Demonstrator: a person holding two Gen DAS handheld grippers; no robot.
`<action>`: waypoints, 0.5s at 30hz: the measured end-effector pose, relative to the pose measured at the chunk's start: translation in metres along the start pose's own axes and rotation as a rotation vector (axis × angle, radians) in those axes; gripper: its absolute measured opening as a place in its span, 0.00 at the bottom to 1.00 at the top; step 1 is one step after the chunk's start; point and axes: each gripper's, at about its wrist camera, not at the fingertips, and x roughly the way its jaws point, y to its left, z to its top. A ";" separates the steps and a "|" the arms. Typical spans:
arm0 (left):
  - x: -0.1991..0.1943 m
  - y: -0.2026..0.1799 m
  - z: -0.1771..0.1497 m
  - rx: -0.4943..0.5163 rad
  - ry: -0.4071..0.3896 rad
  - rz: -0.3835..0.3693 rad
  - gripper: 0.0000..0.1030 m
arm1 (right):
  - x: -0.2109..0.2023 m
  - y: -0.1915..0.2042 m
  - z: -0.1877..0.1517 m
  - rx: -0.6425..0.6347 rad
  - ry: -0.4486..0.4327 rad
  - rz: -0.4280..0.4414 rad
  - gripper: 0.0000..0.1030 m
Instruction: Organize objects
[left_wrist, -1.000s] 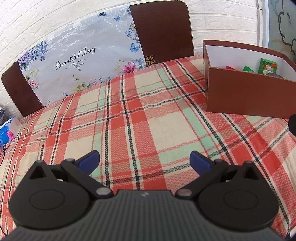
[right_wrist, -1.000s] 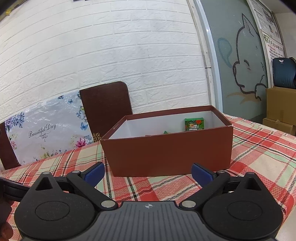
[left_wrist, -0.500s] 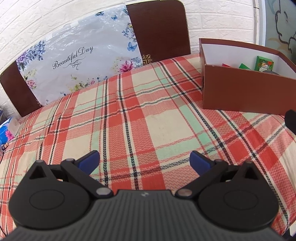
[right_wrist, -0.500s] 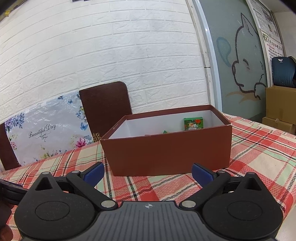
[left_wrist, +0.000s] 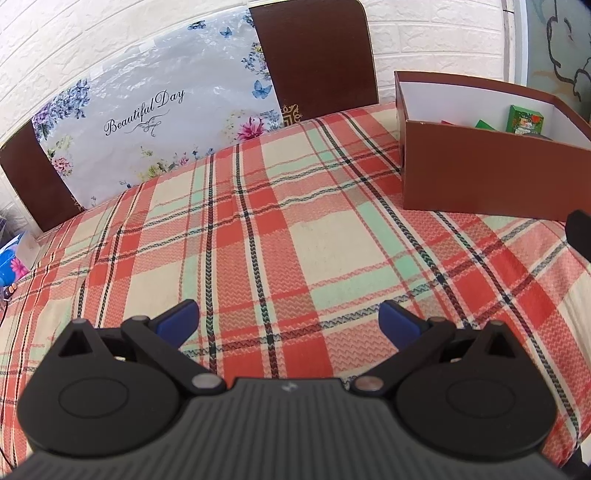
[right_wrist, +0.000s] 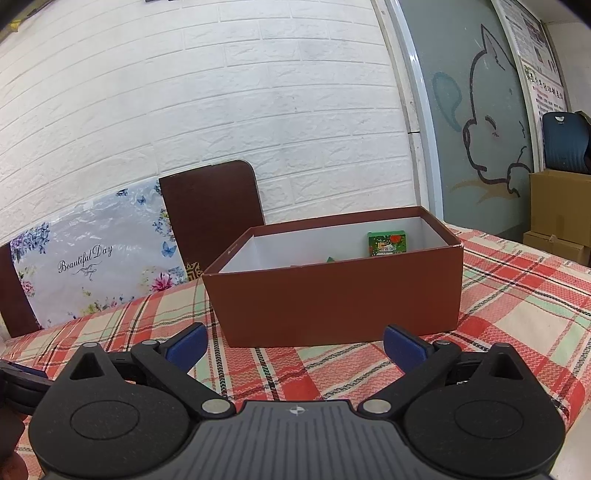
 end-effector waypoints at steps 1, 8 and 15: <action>0.000 0.000 0.000 0.000 0.000 0.000 1.00 | 0.000 0.000 0.000 0.000 -0.001 0.000 0.98; 0.000 -0.001 0.000 0.002 0.001 0.000 1.00 | 0.000 0.000 0.000 0.000 0.000 0.001 0.98; 0.001 -0.004 -0.003 0.012 0.008 -0.006 1.00 | 0.000 -0.001 0.000 -0.001 0.001 0.003 0.98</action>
